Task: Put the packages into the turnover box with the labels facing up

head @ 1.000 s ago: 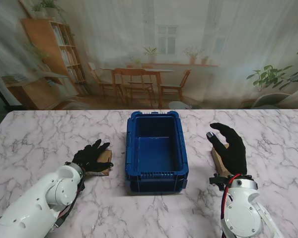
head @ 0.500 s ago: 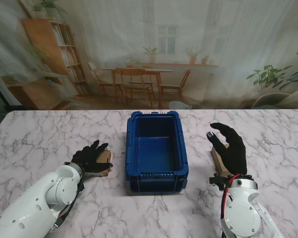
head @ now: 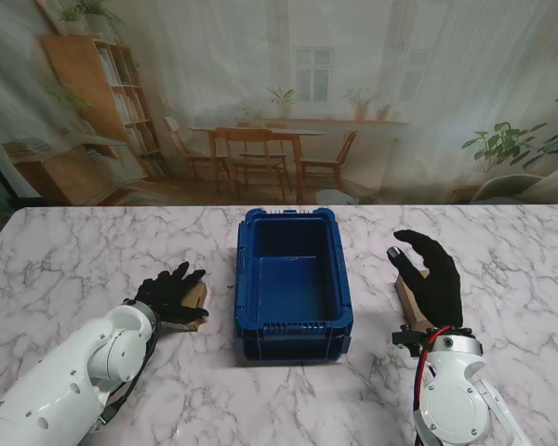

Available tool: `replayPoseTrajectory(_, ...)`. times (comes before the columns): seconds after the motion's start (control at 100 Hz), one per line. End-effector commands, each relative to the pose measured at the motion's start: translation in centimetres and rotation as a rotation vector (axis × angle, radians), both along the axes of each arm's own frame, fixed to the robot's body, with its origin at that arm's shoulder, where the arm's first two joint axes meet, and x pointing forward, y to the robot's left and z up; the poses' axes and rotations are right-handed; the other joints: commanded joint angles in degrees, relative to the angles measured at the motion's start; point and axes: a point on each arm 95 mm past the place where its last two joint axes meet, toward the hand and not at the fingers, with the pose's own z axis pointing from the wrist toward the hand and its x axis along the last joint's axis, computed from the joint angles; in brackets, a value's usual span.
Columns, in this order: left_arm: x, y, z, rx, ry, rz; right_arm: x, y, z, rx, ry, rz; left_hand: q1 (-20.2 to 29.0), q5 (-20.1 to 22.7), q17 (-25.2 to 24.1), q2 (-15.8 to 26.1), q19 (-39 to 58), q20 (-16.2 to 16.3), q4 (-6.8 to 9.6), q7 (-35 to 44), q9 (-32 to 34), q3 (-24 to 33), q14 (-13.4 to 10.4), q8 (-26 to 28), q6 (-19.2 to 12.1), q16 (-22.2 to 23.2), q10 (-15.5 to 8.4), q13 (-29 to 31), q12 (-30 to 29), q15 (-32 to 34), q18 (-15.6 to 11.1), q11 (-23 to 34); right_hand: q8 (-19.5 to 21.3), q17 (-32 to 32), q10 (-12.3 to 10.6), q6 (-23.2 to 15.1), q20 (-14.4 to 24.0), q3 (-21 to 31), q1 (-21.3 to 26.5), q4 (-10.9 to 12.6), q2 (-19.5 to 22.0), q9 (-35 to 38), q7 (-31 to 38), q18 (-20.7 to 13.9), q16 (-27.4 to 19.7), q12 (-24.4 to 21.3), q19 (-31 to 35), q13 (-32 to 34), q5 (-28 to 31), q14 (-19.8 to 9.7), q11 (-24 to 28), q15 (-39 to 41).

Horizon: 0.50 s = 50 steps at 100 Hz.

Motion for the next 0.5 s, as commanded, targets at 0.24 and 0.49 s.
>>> replayPoseTrajectory(0.24, -0.8, 1.3, -2.4, 0.028, 0.073, 0.039, -0.1, 0.1, -0.2, 0.001, 0.007, 0.000, 7.83, -0.04, 2.48, -5.96, 8.37, 3.69, 10.55, -0.56, -2.86, 21.96, -0.24, -0.75, -1.06, 1.93, 0.60, 2.83, -1.02, 1.73, -4.54, -0.79, -0.19, -0.04, 0.10, -0.16, 1.35, -0.73, 1.02, 1.25, 1.81, 0.57, -0.46, 0.09, 1.07, 0.28, -1.55, 0.31, 0.97, 0.24, 0.89, 2.50)
replayPoseTrajectory(0.49, -0.8, 1.3, -3.0, 0.049, 0.077, 0.053, -0.1, 0.1, -0.2, -0.002, 0.009, 0.003, 3.98, -0.04, 5.07, -11.71, 12.90, 5.56, -1.12, -0.55, -2.91, 4.42, 0.22, -0.92, -0.75, 3.61, 1.29, 4.43, -1.02, 3.69, -5.48, -0.79, -0.18, -0.05, 0.01, -0.27, 1.56, -0.76, 0.95, 1.25, 1.73, 0.48, -0.47, 0.32, 1.06, 0.26, -1.81, 0.30, 0.89, 0.23, 0.85, 2.46)
